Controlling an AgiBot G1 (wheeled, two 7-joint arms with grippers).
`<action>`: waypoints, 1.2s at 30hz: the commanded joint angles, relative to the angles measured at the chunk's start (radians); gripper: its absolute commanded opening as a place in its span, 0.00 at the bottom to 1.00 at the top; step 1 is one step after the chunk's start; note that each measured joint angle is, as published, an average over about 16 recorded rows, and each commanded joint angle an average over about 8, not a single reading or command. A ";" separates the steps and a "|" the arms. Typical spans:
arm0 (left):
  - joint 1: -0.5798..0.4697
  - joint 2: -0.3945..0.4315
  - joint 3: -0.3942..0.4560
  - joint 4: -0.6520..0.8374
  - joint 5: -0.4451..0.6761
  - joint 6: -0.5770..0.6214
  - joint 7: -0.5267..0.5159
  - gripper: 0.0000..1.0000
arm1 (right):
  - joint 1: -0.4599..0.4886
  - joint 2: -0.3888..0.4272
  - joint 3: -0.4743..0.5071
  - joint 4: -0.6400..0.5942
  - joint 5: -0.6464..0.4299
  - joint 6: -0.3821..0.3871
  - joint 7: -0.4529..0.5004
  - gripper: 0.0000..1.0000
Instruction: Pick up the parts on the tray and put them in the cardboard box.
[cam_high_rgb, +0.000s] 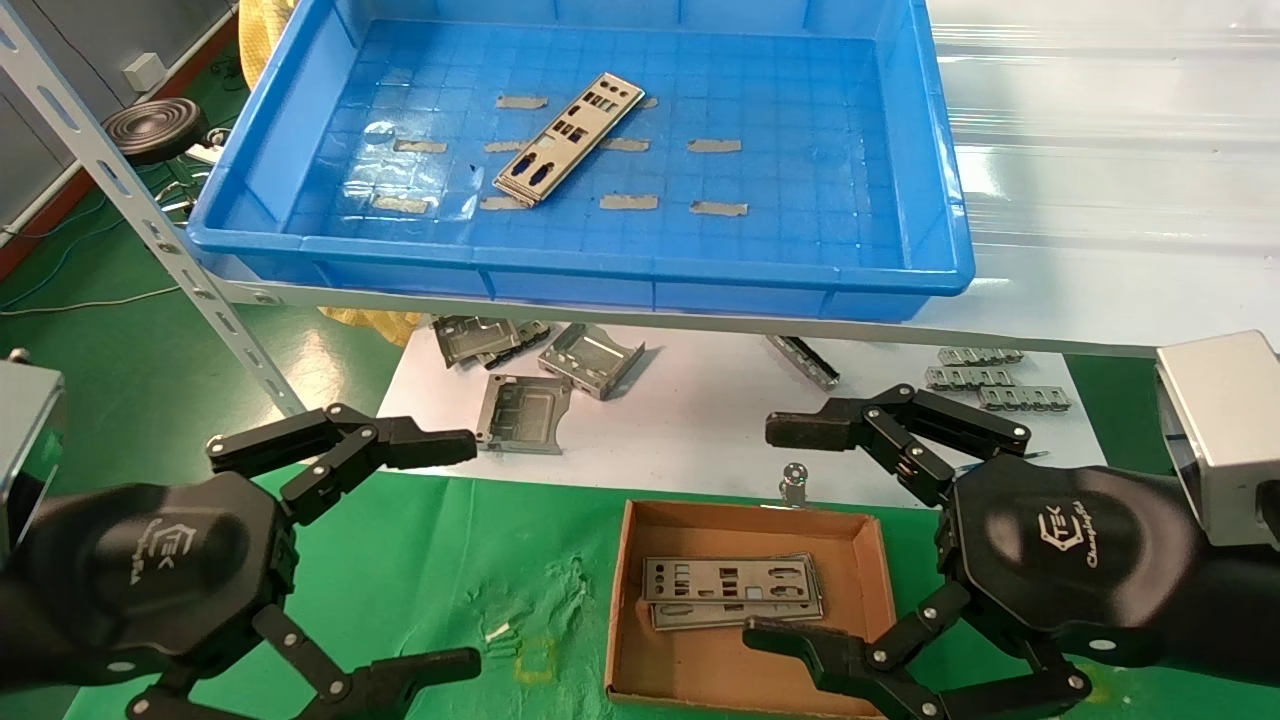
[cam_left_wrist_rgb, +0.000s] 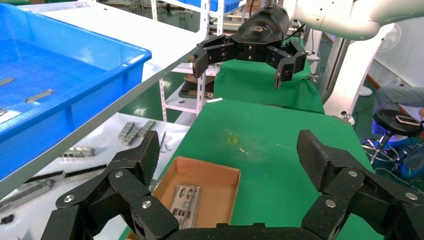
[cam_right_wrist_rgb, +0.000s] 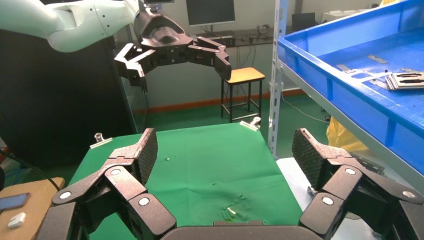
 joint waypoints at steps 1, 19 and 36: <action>0.000 0.000 0.000 0.000 0.000 0.000 0.000 1.00 | 0.000 0.000 0.000 0.000 0.000 0.000 0.000 0.47; 0.000 0.000 0.000 0.000 0.000 0.000 0.000 1.00 | 0.000 0.000 0.000 0.000 0.000 0.000 0.000 0.00; 0.000 0.000 0.000 0.000 0.000 0.000 0.000 1.00 | 0.000 0.000 0.000 0.000 0.000 0.000 0.000 0.00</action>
